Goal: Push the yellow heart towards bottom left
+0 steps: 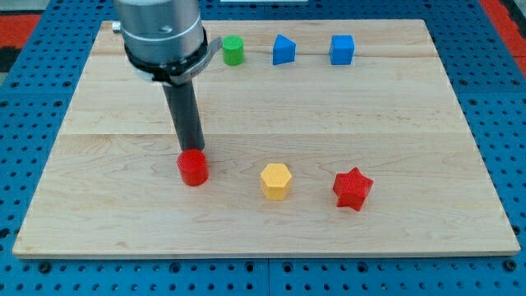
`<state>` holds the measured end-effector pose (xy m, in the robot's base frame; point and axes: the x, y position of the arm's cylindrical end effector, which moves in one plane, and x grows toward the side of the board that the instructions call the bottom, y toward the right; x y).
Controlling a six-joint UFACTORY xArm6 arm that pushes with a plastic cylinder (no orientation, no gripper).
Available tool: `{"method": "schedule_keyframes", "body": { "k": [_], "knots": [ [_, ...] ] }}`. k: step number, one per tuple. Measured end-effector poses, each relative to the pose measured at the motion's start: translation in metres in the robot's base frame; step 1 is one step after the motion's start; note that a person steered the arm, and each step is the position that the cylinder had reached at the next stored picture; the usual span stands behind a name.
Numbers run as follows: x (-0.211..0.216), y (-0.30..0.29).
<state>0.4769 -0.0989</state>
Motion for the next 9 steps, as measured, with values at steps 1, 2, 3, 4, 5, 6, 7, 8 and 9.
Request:
{"method": "schedule_keyframes", "body": {
  "k": [1,2,3,4,5,6,7,8,9],
  "knots": [
    [0.016,0.000],
    [0.002,-0.002],
    [-0.033,0.000],
    [-0.067,0.007],
    [-0.097,0.023],
    [-0.123,0.023],
    [-0.117,-0.009],
    [-0.102,-0.024],
    [-0.088,-0.007]
  ]
}}
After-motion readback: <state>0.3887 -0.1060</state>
